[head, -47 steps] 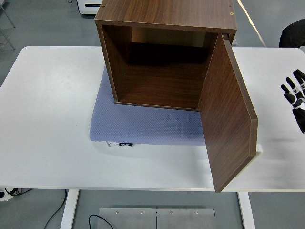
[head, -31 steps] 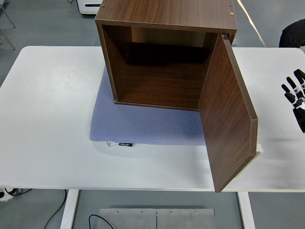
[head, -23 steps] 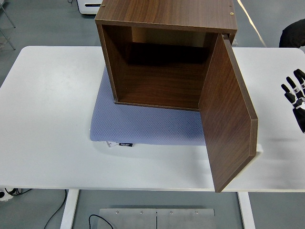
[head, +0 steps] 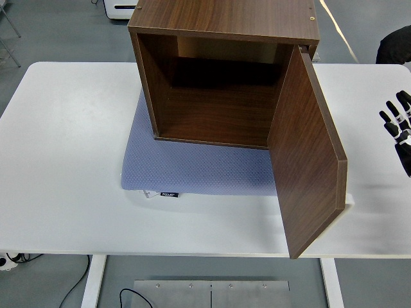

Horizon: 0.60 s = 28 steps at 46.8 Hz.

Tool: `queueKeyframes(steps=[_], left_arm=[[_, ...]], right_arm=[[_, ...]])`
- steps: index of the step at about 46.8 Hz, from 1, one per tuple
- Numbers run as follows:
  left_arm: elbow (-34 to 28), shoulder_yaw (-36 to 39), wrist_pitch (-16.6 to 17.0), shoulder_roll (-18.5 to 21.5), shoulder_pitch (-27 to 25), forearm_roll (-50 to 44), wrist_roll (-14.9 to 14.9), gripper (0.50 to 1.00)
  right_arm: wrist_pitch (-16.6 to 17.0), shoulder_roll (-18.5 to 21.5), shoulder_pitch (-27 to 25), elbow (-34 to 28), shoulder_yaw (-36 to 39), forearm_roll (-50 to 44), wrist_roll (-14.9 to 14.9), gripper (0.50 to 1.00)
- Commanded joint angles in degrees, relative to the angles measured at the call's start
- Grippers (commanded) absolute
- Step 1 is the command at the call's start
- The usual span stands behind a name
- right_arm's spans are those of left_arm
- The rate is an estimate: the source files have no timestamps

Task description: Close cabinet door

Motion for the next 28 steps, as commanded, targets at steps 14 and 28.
queueKeyframes(steps=[14, 28], left_arm=[[0.0, -0.01, -0.01, 0.0, 0.02, 0.0, -0.01, 1.0], [0.0, -0.01, -0.01, 0.0, 0.02, 0.0, -0.01, 1.0]], right_arm=[[0.44, -0.24, -0.22, 0.0, 0.61, 0.06, -0.09, 1.0], [1.14, -1.65, -0.31, 0.0, 0.61, 0.06, -0.09, 1.0]])
